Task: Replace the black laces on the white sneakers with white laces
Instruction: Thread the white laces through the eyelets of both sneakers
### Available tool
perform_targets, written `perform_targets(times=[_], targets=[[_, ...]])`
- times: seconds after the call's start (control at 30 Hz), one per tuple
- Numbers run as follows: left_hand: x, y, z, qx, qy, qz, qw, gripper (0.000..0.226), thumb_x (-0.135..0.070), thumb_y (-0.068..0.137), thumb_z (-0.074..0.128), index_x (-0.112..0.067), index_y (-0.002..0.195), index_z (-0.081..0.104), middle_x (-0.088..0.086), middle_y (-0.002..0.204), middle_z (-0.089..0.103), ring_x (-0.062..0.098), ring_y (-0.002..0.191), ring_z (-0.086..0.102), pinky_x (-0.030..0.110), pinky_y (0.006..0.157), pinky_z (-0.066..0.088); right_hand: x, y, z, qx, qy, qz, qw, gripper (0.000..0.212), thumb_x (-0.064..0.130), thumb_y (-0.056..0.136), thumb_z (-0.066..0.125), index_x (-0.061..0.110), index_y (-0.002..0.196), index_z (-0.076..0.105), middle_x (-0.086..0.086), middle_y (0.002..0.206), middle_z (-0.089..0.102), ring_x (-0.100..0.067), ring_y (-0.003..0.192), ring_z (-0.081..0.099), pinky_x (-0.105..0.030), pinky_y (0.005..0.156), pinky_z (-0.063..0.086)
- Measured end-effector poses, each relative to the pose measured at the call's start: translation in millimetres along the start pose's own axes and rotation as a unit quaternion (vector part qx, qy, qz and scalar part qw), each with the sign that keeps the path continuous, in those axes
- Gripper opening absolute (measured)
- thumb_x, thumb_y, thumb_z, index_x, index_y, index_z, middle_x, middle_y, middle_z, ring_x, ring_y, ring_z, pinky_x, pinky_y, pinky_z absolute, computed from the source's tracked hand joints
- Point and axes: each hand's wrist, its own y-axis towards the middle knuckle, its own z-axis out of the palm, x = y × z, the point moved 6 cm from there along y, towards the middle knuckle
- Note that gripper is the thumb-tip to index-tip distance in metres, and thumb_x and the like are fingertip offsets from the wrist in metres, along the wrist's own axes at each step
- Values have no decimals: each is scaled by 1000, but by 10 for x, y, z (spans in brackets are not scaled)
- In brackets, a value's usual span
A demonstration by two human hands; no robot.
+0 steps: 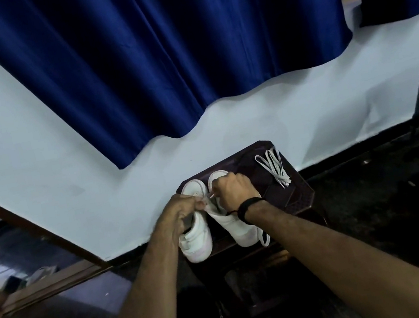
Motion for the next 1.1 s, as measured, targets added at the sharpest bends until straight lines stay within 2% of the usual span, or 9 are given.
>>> perform_targets(times=[0.1,0.2,0.33,0.47,0.57,0.63,0.77,0.87,1.1], targets=[[21,18,-5,4,-18,1,1000,27,15,82,64,13,109,66,-8,46,62,5,56,57,4,42,38,29,-8,-2,7,-26,-14,1000,26,21,90,49,12,110,64,-13,110,65,-31,100,63,-34,81,47],[54,56,-12,4,-32,0,999,28,12,82,67,11,110,67,-1,64,65,9,69,57,6,49,41,37,-11,-14,3,-32,-10,999,25,22,91,49,14,109,65,-12,110,66,-31,100,63,-33,80,47],[77,95,-6,2,-53,2,999,27,13,81,68,11,108,67,-6,54,65,5,64,56,4,48,42,58,-34,-25,-3,-19,0,1000,28,28,92,49,13,110,64,-12,109,65,-31,101,63,-34,80,47],[77,125,2,8,-50,5,999,25,11,82,69,9,107,68,1,72,65,7,70,58,5,54,42,54,-60,-43,-6,-9,-1,1000,31,35,92,49,12,105,65,-13,105,67,-33,98,63,-34,77,46],[69,167,0,10,-25,13,1000,24,8,80,71,5,104,71,0,77,67,13,89,61,13,74,43,61,-80,-55,-18,-1,1,1000,36,44,90,51,12,99,67,-13,99,68,-33,95,63,-34,77,46],[74,179,-4,10,-16,12,1000,21,7,80,72,3,101,73,0,79,68,13,90,60,17,80,42,72,-86,-45,-23,4,2,1000,39,47,89,51,13,97,67,-12,97,68,-32,95,63,-35,79,45],[72,164,-5,-2,-26,17,1000,12,10,79,72,2,88,71,-4,60,68,5,62,62,8,54,45,88,-73,-16,-34,1,21,999,38,48,87,53,15,97,67,-9,97,69,-29,94,64,-33,78,45],[72,139,-23,-15,-19,22,999,12,11,78,73,-1,80,71,-8,51,65,0,48,60,10,54,47,109,-78,-1,-39,0,33,999,38,50,86,54,16,96,67,-7,94,69,-27,92,66,-31,77,44],[34,116,33,-10,-17,32,999,14,14,82,64,4,73,69,0,49,63,5,41,58,10,44,45,89,-128,3,-38,30,60,997,29,41,90,52,18,97,70,-8,96,70,-28,94,65,-32,80,45]])
